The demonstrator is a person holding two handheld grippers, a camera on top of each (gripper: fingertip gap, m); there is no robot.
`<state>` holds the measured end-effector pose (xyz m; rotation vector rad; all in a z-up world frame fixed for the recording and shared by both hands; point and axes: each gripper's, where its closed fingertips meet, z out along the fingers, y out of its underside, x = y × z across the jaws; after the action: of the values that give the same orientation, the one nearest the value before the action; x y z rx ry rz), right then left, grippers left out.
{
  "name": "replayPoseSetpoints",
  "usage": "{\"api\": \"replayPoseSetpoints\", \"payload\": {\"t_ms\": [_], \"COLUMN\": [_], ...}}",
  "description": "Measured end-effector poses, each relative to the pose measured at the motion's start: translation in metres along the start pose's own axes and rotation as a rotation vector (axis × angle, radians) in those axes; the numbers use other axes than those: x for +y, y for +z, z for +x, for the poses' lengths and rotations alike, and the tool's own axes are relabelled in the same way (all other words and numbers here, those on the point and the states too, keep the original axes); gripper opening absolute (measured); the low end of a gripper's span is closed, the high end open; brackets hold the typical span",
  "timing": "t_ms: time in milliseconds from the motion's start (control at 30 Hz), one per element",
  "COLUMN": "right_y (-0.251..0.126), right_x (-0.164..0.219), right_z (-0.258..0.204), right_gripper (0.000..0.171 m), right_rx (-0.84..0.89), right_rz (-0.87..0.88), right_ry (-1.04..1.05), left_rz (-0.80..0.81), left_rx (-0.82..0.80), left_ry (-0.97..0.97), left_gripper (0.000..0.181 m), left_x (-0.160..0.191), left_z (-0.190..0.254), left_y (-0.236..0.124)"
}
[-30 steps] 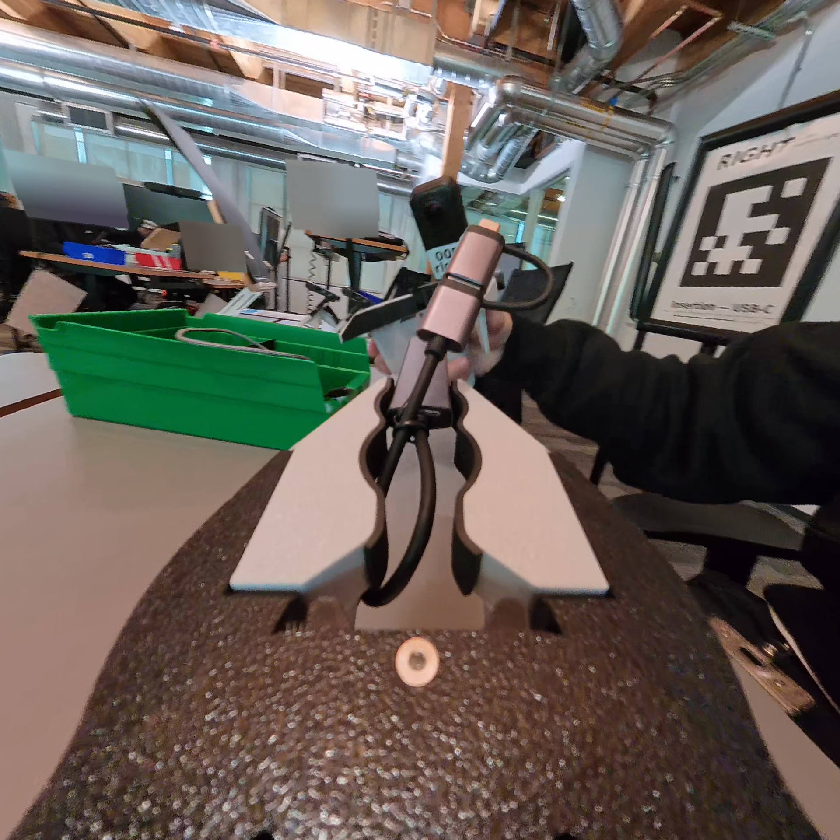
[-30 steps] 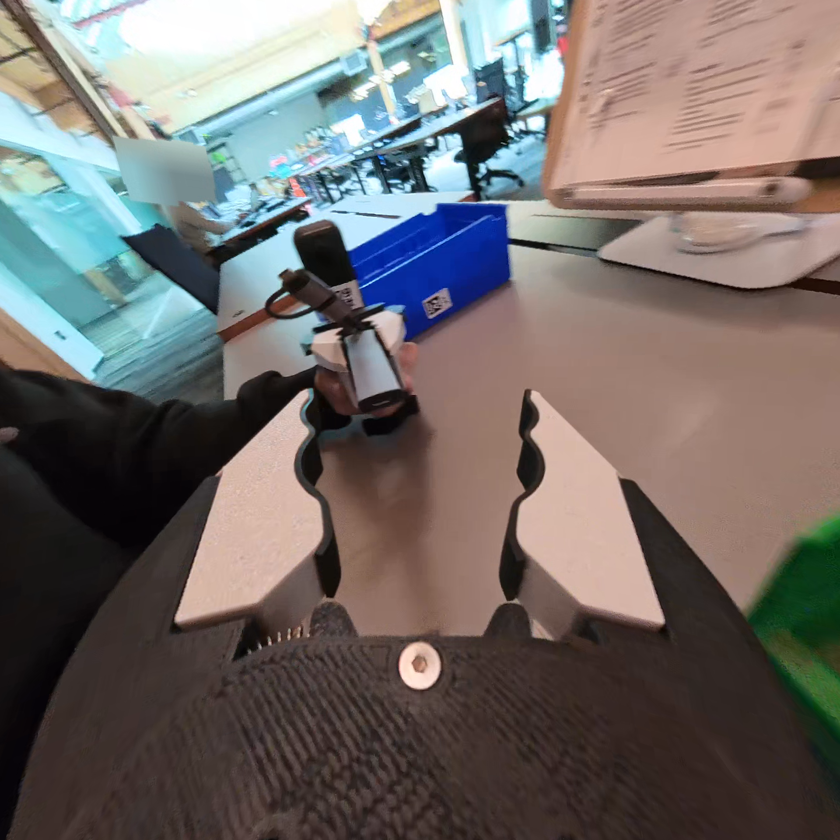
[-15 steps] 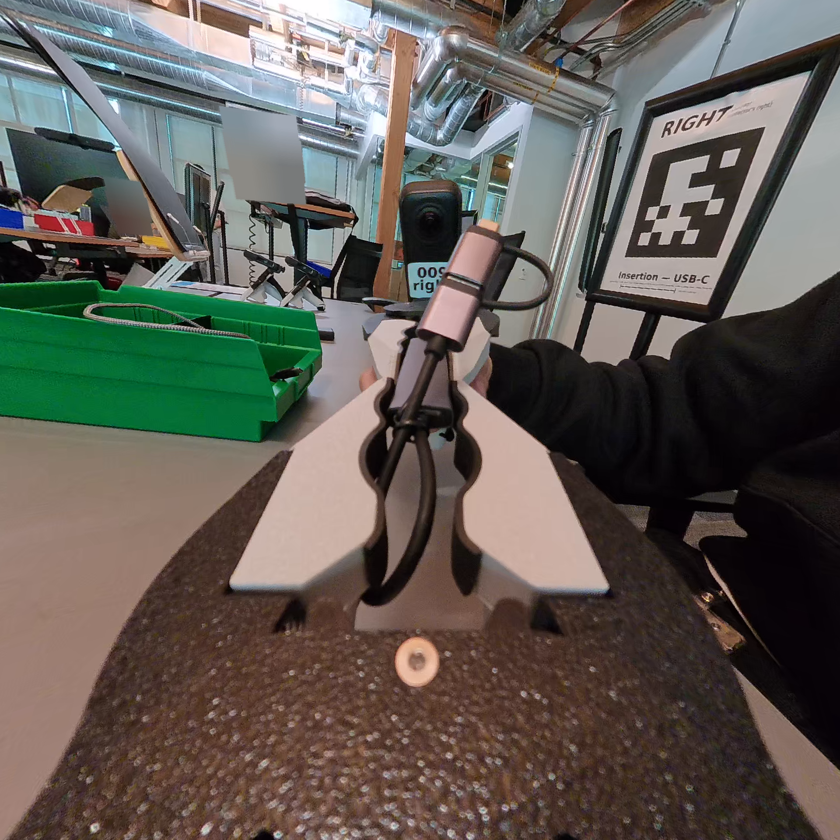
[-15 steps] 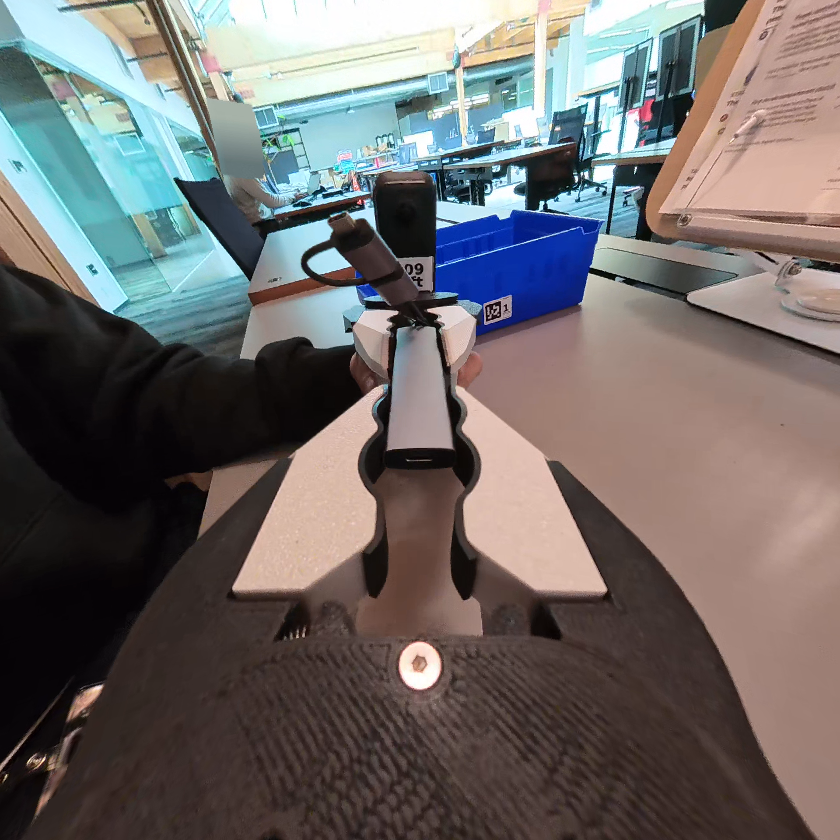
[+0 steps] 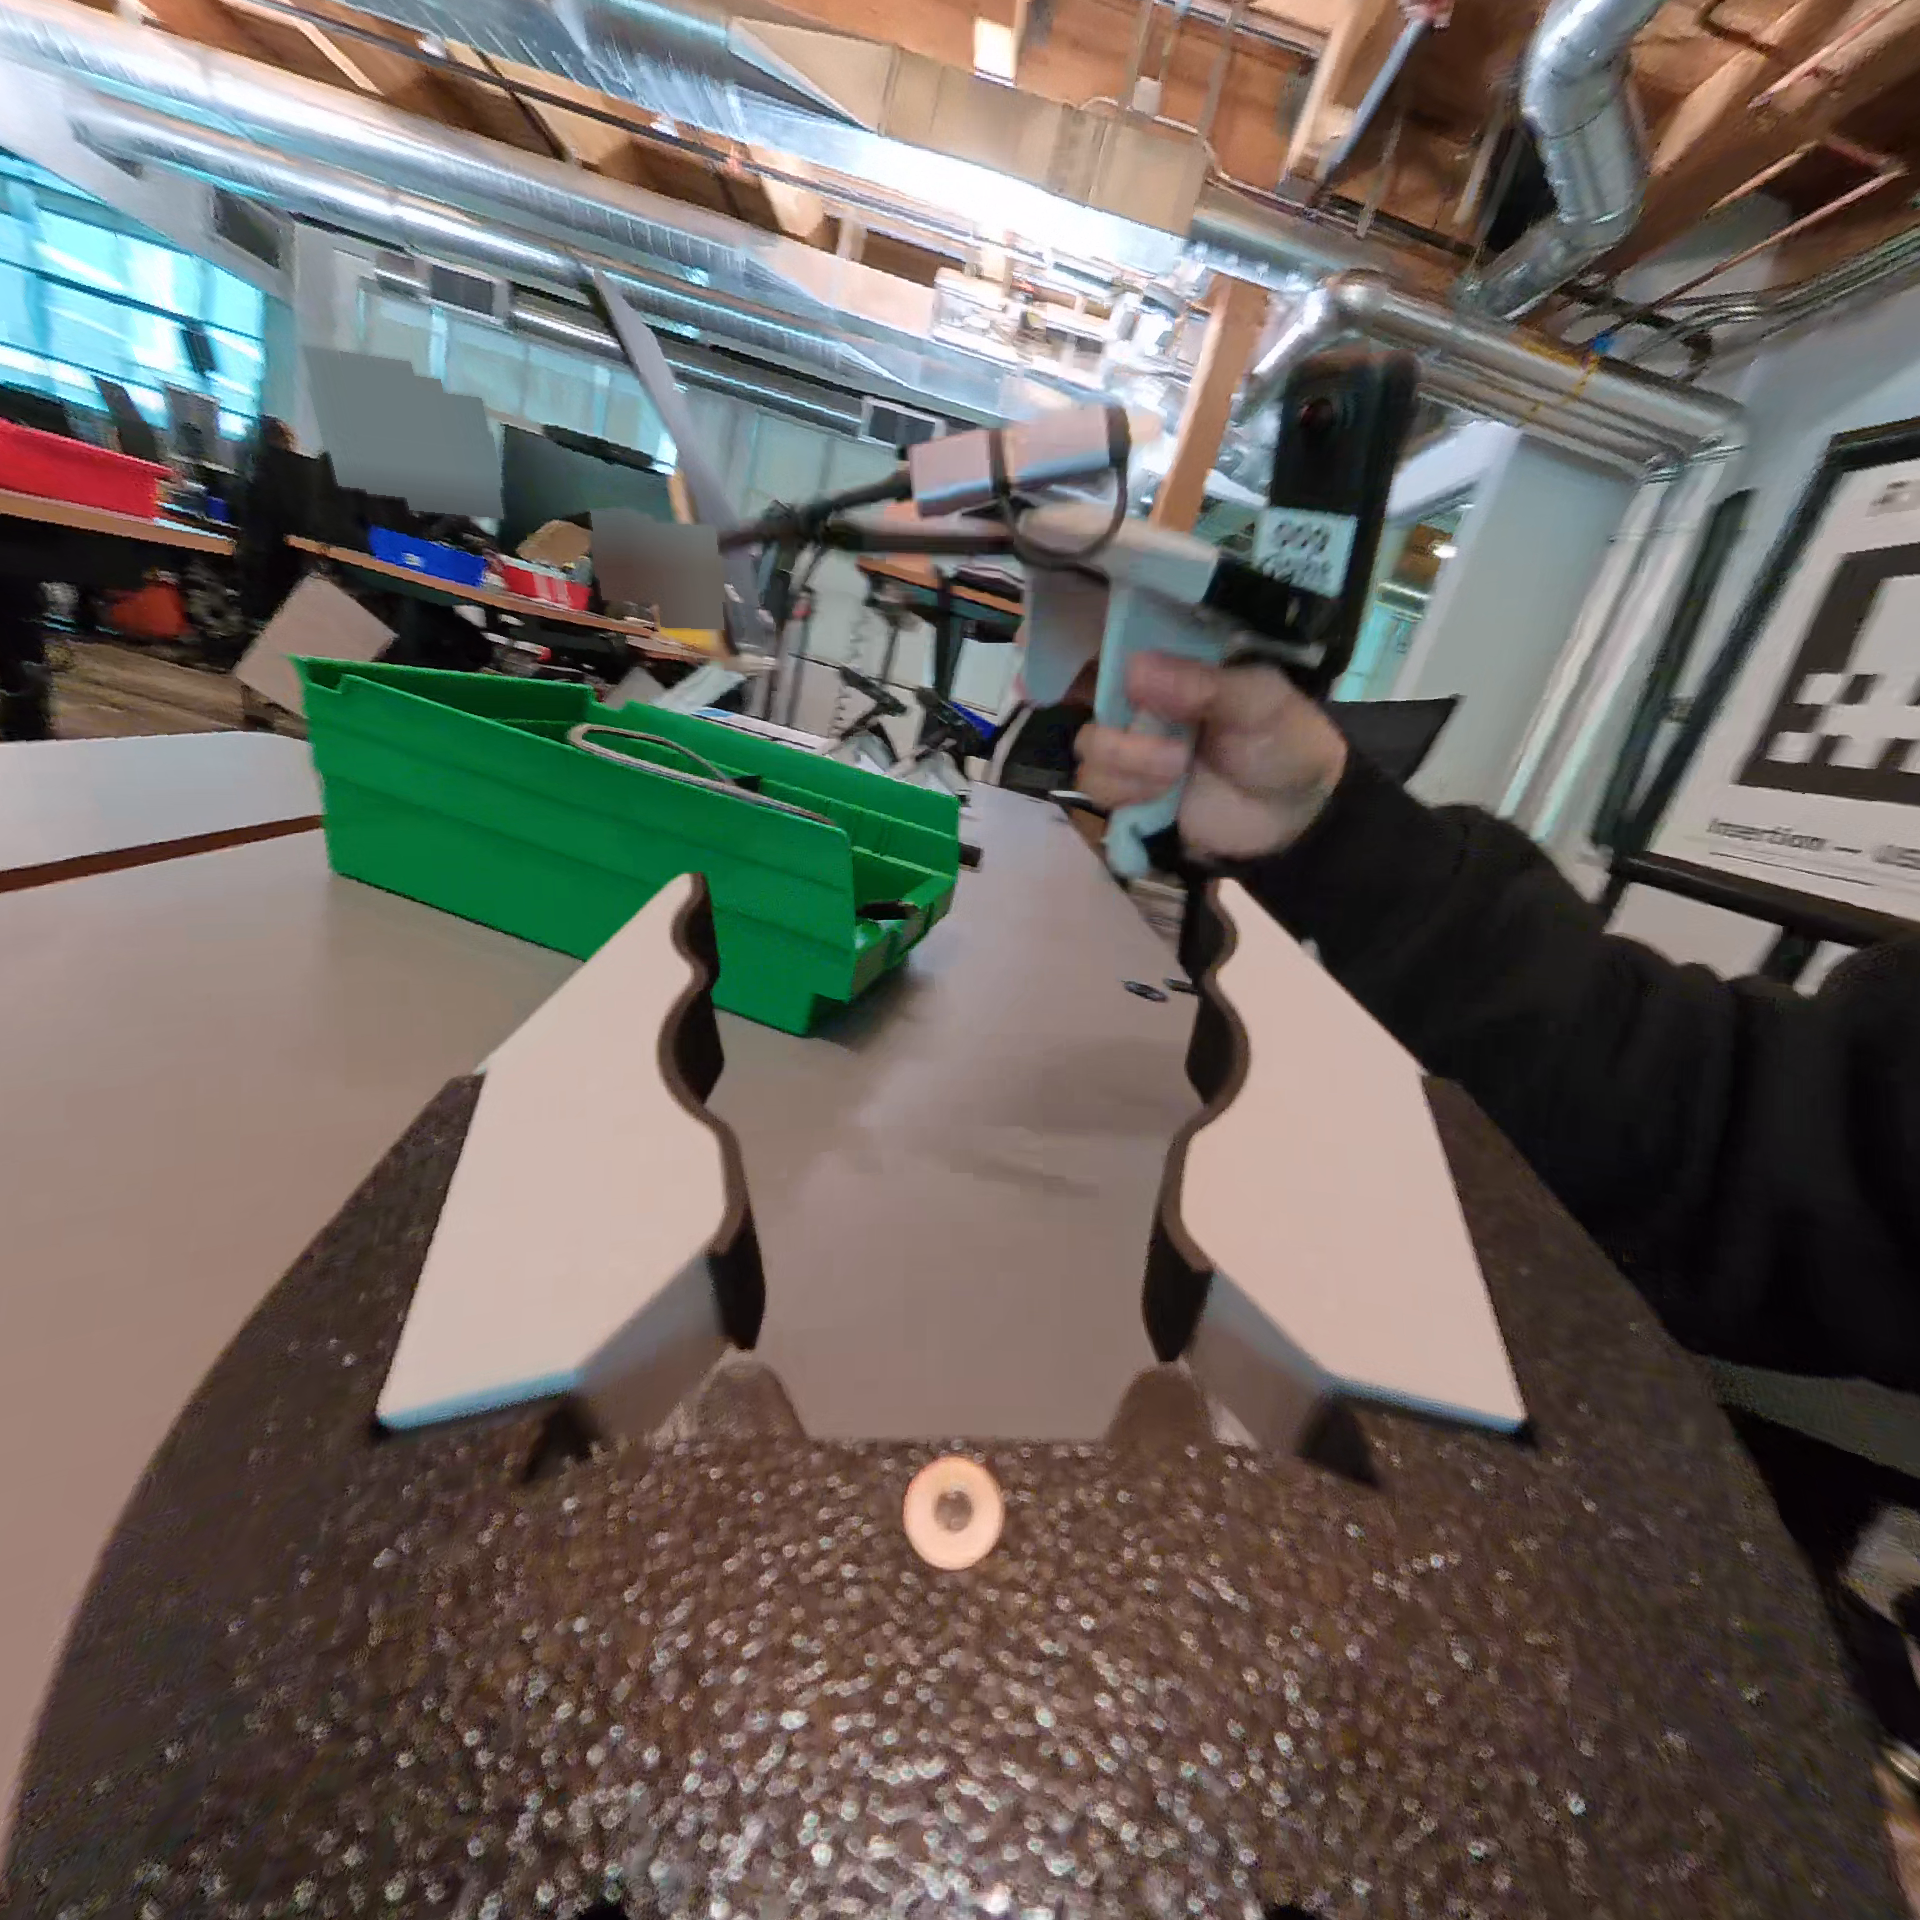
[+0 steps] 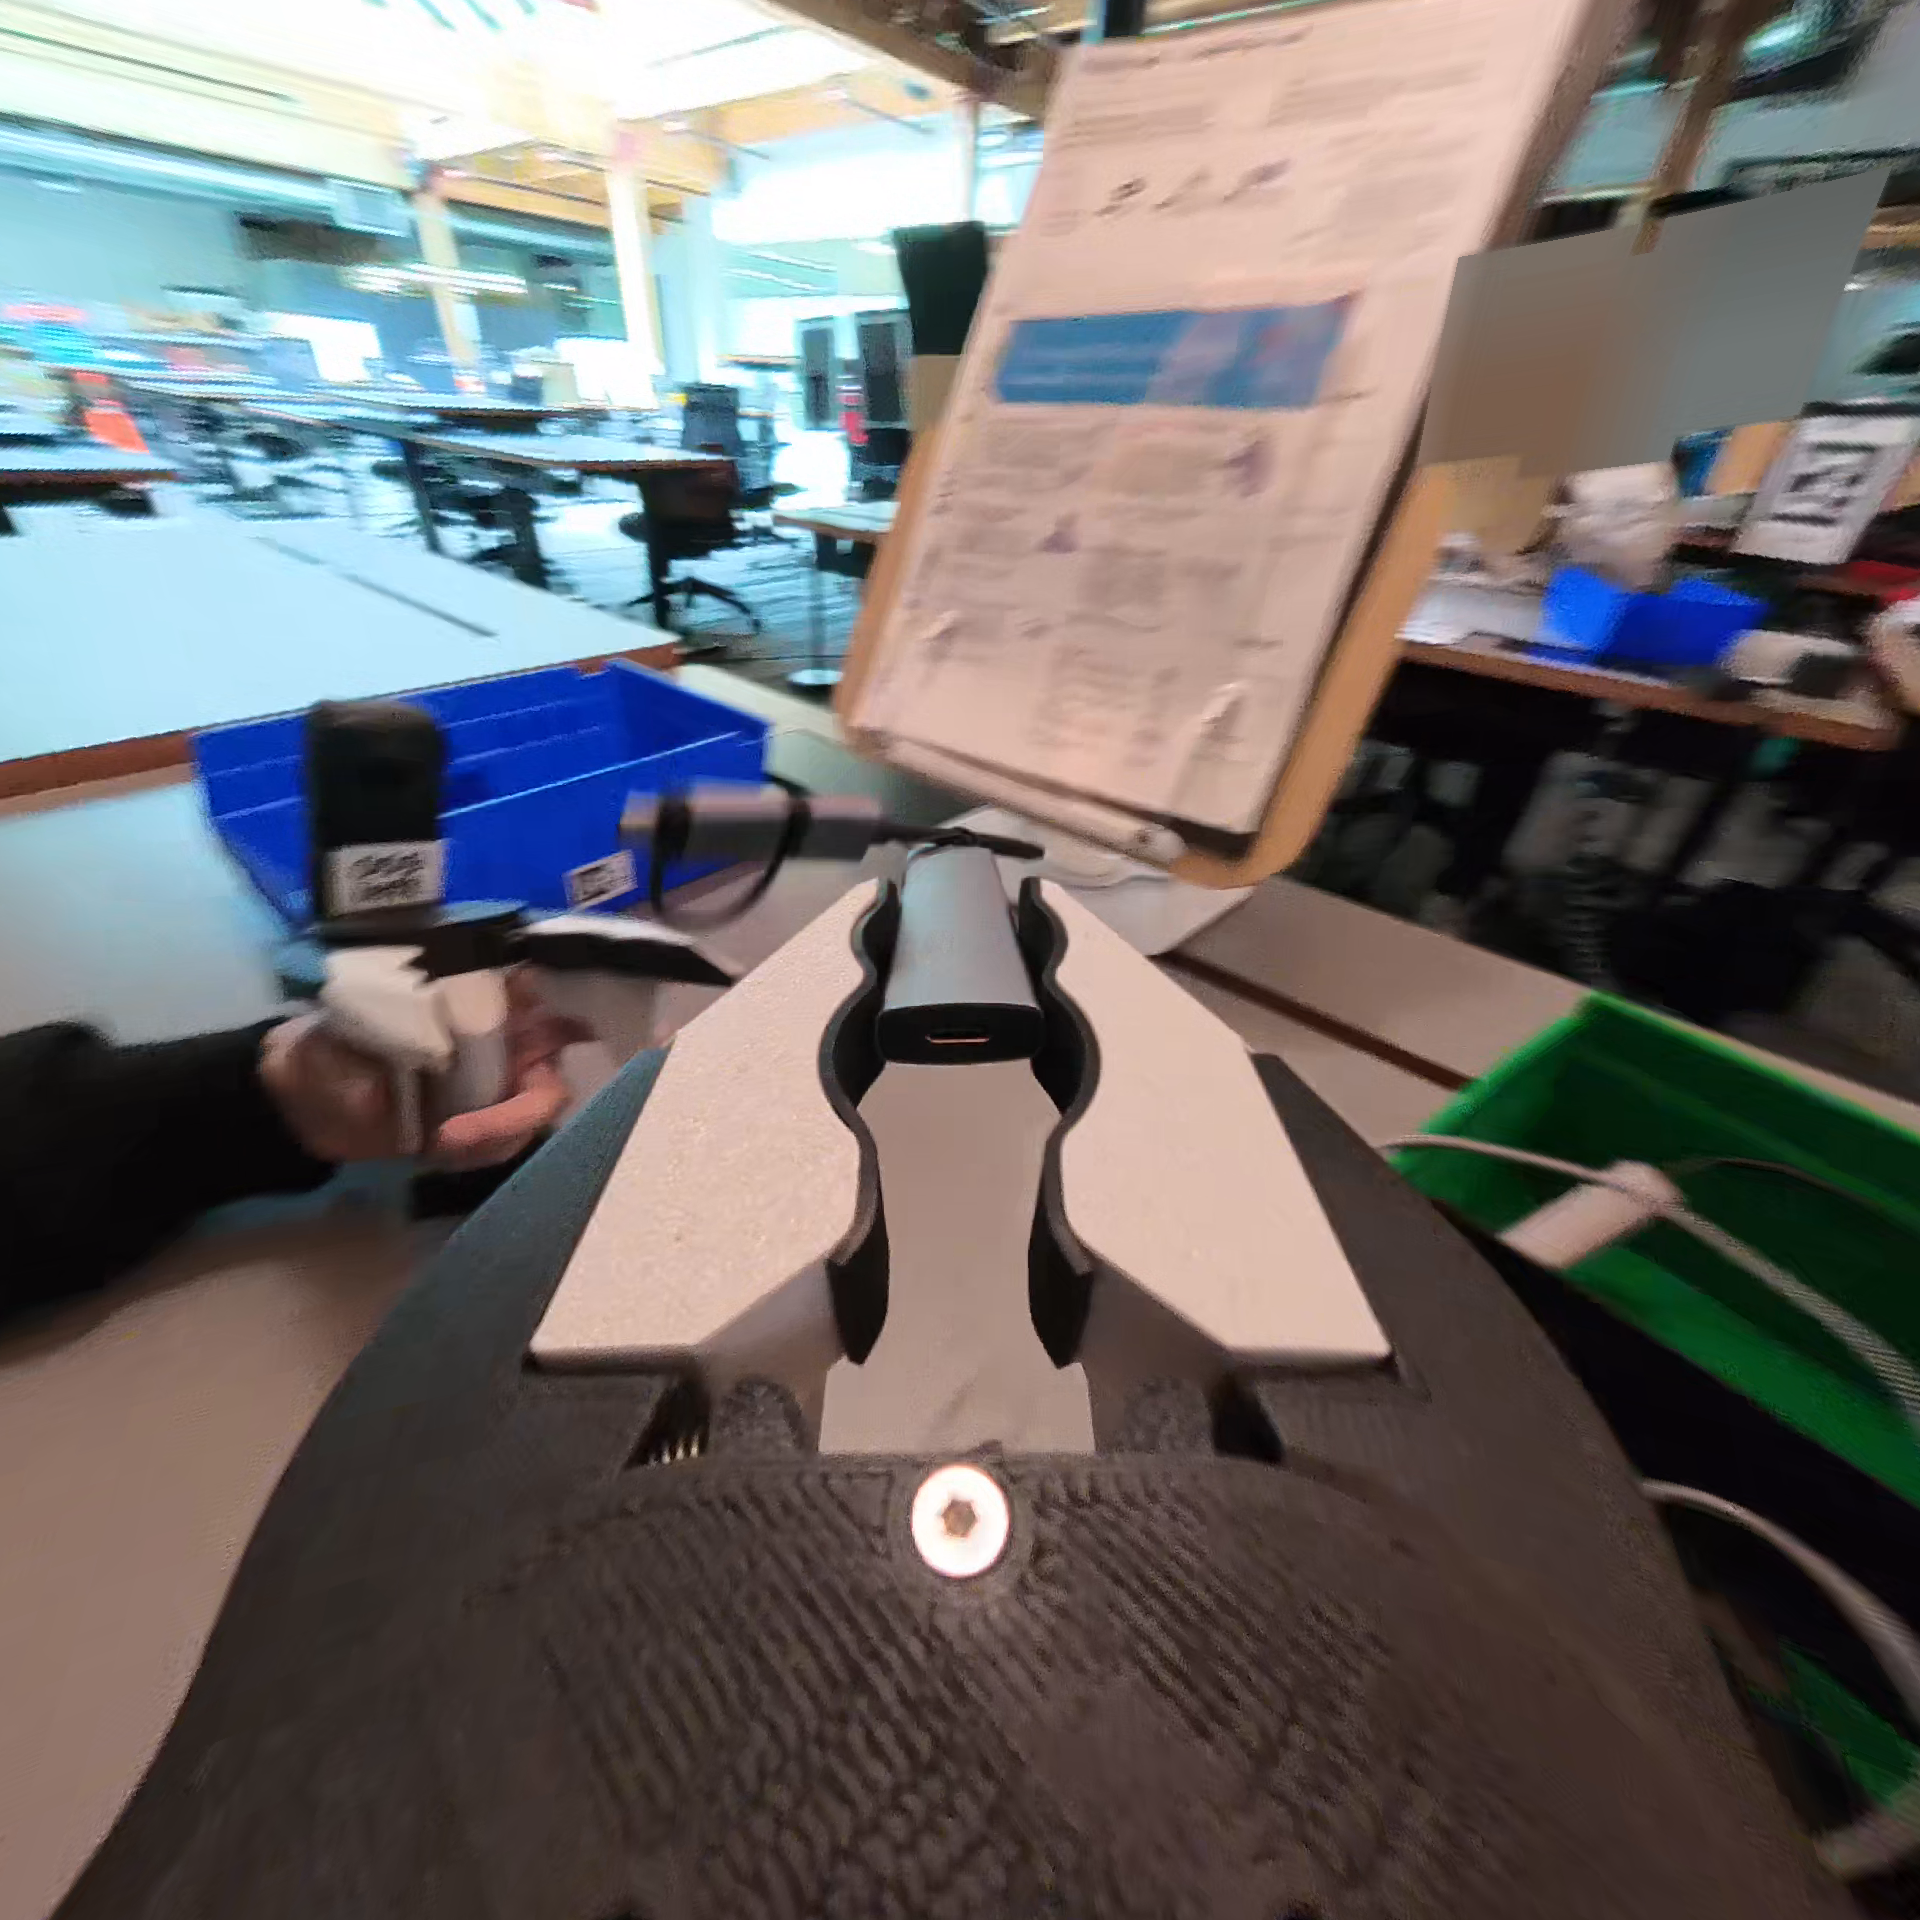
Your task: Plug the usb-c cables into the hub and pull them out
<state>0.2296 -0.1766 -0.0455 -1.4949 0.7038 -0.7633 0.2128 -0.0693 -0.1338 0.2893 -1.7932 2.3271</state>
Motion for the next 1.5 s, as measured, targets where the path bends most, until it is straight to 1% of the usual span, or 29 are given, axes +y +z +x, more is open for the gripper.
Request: {"api": "replayPoseSetpoints", "payload": {"t_ms": [33,67,100,133,200,300,400,467,500,567,667,800,867,967,1033,1067,1100,1133,1267,1367,1433,1500], "right_y": [-0.004,-0.008,-0.014,-0.019,-0.025,-0.022,-0.018,-0.014,-0.011,-0.002,0.011,0.017,0.018,0.02,0.024,0.031,0.036,0.037,0.046,0.038,0.028,0.009], "right_x": [-0.009,-0.015,-0.017,-0.016,-0.011,0.011,0.034,0.056,0.065,0.067,0.066,0.035,0.031,0.06,0.086,0.095,0.099,0.098,0.08,0.06,0.049,0.046], "right_z": [0.022,0.053,0.084,0.111,0.158,0.204,0.236,0.249,0.253,0.267,0.277,0.291,0.293,0.289,0.28,0.275,0.273,0.275,0.268,0.258,0.233,0.191], "right_gripper": [0.023,0.023,0.023,0.023,0.023,0.023,0.023,0.024,0.023,0.024,0.023,0.023,0.024,0.024,0.024,0.027,0.045,0.058,0.071,0.076,0.076,0.075], "right_rx": [0.078,0.215,0.357,0.46,0.611,0.681,0.725,0.712,0.7,0.719,0.72,0.801,0.807,0.754,0.681,0.638,0.619,0.632,0.596,0.605,0.585,0.535], "right_rz": [-0.018,-0.057,-0.118,-0.202,-0.358,-0.58,-0.73,-0.846,-0.887,-0.874,-0.842,-0.722,-0.701,-0.809,-0.894,-0.899,-0.893,-0.887,-0.781,-0.689,-0.59,-0.478], "right_ry": [-0.006,-0.026,-0.084,-0.16,-0.24,-0.25,-0.169,-0.089,-0.049,-0.037,0.005,-0.106,-0.108,-0.07,-0.036,-0.036,-0.057,-0.089,-0.134,-0.126,-0.078,-0.004], "left_rz": [0.006,0.007,0.008,0.008,-0.001,-0.017,-0.024,-0.026,-0.026,-0.027,-0.024,-0.015,-0.006,-0.016,-0.024,-0.025,-0.021,-0.017,-0.014,-0.023,-0.021,-0.019], "left_rx": [-0.029,-0.036,-0.033,-0.033,-0.019,-0.001,0.011,0.017,0.016,0.022,0.025,0.033,0.044,0.053,0.056,0.051,0.045,0.047,0.045,0.043,0.042,0.039], "left_ry": [0.015,0.028,0.03,0.025,0.019,0.022,0.016,0.007,0.006,0.001,-0.006,-0.024,-0.037,-0.033,-0.024,-0.022,-0.018,-0.014,-0.022,-0.023,-0.017,-0.015], "left_gripper": [0.091,0.09,0.089,0.088,0.087,0.085,0.083,0.08,0.08,0.078,0.077,0.074,0.073,0.071,0.071,0.071,0.071,0.071,0.071,0.071,0.071,0.071], "left_x": [-0.001,-0.002,-0.002,-0.002,0.0,0.002,0.004,0.006,0.007,0.007,0.006,0.005,0.004,0.006,0.007,0.008,0.007,0.007,0.006,0.008,0.007,0.006], "left_z": [-0.004,-0.005,-0.004,-0.004,-0.003,0.001,0.002,0.002,0.002,0.002,0.002,0.002,0.004,0.005,0.007,0.006,0.006,0.007,0.006,0.006,0.007,0.007], "left_y": [-0.001,-0.002,-0.002,-0.002,-0.001,0.001,0.002,0.002,0.002,0.002,0.001,0.0,0.001,0.003,0.003,0.003,0.003,0.002,0.0,0.001,0.001,0.002]}}
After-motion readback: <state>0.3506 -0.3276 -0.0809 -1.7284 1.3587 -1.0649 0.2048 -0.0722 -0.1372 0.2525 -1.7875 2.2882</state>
